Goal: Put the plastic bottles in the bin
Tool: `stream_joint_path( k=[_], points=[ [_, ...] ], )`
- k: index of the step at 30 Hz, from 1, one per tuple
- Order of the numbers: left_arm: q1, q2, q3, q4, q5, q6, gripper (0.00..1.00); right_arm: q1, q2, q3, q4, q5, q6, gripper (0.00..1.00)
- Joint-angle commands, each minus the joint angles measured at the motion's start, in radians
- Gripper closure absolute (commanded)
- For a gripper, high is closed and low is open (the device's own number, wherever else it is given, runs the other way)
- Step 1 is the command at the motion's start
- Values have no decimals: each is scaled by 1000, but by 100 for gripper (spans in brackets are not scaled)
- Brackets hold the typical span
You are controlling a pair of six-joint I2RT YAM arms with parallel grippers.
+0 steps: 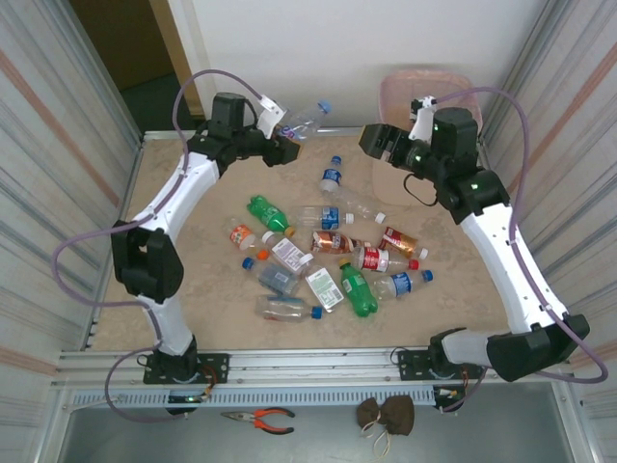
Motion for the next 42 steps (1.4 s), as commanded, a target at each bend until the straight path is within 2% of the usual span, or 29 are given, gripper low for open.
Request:
stream_joint_path(
  k=[1, 6, 16, 23, 36, 42],
  points=[
    [-62, -74, -26, 43, 23, -98, 58, 31, -5, -18, 164, -31, 112, 14],
    [-151, -112, -29, 34, -36, -133, 57, 43, 31, -19, 205, -30, 202, 9],
    [-264, -136, -30, 52, -161, -182, 57, 48, 91, -37, 244, -84, 313, 8],
    [-269, -155, -71, 155, -185, -271, 57, 51, 99, -65, 247, -85, 351, 12],
    [-269, -162, -70, 199, -155, -322, 57, 75, 126, -79, 270, -113, 387, 18],
    [-269, -162, -74, 200, -156, -322, 57, 75, 122, -76, 288, -115, 407, 25]
  ],
)
